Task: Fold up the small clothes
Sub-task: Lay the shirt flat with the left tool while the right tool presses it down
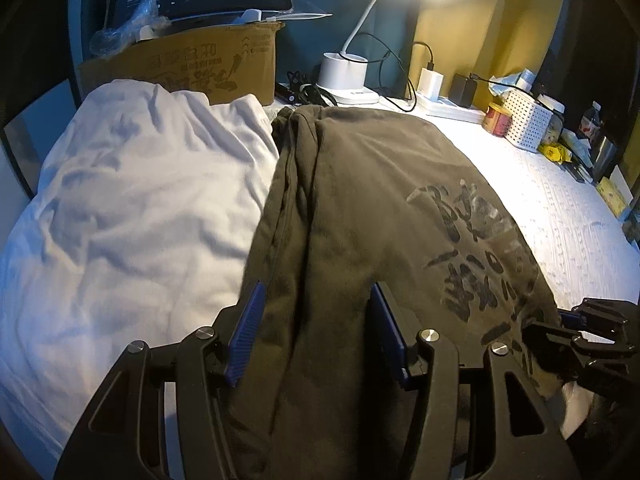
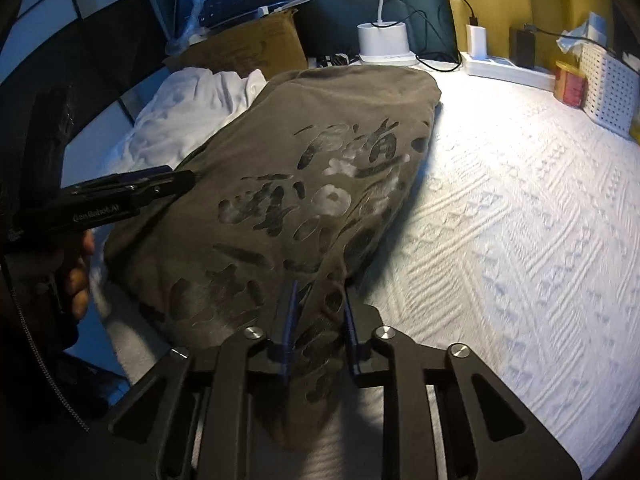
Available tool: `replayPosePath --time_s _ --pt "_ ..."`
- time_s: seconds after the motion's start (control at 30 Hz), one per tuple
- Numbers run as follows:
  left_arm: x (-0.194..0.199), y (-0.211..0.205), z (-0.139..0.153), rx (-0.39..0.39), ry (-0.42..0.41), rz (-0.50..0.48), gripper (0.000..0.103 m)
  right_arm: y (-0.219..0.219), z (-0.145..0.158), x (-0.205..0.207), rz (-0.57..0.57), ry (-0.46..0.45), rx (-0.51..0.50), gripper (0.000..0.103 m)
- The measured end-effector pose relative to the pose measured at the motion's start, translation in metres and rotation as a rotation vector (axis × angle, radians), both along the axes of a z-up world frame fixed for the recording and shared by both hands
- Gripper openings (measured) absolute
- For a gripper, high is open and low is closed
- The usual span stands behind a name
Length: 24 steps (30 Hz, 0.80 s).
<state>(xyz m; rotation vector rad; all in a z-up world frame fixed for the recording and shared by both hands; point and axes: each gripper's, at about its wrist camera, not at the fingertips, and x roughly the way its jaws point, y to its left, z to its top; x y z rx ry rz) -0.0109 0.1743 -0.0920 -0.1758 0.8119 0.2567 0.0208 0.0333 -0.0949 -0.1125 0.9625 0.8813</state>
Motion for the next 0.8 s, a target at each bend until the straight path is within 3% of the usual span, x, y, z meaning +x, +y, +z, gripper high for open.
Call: replayPosePath --time_s 0.17,0.63,0.8 --pt "-0.009 -0.006 -0.004 0.001 0.009 -0.012 0.055 -0.005 0.002 -0.008 0.013 0.009 0.017 0.011" --pt "-0.019 -0.013 -0.006 0.014 0.008 -0.012 0.055 -0.011 0.002 -0.017 0.020 0.001 0.011 0.011" --pt "-0.021 -0.021 0.000 0.027 -0.006 -0.012 0.055 -0.018 0.003 -0.014 0.010 0.000 0.011 0.024"
